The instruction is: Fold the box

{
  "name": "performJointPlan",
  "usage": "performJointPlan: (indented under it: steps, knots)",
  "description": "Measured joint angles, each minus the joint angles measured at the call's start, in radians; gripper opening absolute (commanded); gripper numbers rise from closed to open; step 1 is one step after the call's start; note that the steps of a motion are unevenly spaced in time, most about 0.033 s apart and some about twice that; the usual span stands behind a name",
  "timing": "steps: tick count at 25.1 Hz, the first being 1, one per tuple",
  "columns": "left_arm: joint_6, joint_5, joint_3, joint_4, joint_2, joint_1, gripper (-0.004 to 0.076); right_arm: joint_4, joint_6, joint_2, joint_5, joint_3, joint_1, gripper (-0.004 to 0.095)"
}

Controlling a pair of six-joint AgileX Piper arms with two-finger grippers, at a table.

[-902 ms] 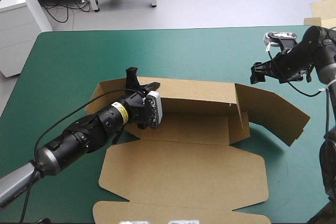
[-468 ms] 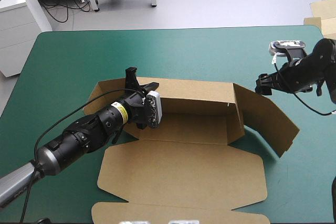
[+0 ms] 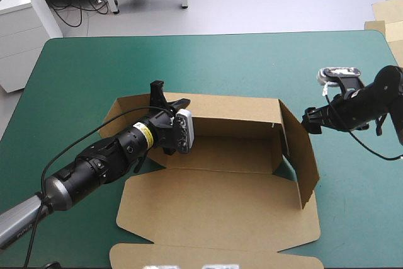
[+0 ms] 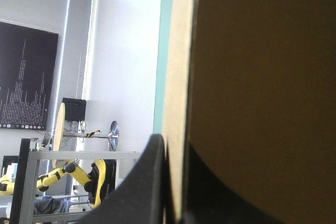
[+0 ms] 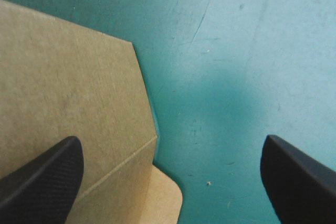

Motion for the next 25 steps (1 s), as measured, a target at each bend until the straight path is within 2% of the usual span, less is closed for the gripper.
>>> performJointPlan:
  steps: [8, 18, 25]
  knots:
    - [0.0, 0.006, 0.0, 0.002, 0.0, 0.001, -0.001, 0.085, -0.094, -0.048, -0.017, 0.097, 0.002, 0.0836]
    - [0.0, 0.021, -0.002, 0.007, 0.0, 0.001, -0.001, 0.292, -0.427, -0.128, -0.144, 0.296, 0.005, 0.0836]
    - [-0.001, 0.029, -0.002, 0.026, 0.0, 0.001, -0.001, 0.27, -0.48, -0.13, -0.203, 0.312, 0.155, 0.0836]
